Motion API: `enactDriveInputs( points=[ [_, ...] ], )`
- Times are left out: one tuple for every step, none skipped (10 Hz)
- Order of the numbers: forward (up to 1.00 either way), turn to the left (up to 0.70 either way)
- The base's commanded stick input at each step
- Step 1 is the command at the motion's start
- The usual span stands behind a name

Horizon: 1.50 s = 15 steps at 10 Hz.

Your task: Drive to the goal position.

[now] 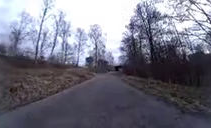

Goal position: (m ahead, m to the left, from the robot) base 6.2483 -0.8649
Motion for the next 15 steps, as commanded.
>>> enactDriveInputs(
  points=[
    [0.5, 0.0],
    [0.5, 0.0],
    [0.5, 0.0],
    [0.5, 0.0],
    [0.5, 0.0],
    [0.5, 0.0],
    [0.5, 0.0],
    [0.5, 0.0],
    [0.5, 0.0],
    [0.5, 0.0],
    [0.5, 0.0],
    [0.5, 0.0],
    [0.5, 0.0],
    [0.5, 0.0],
    [0.5, 0.0]
  ],
)
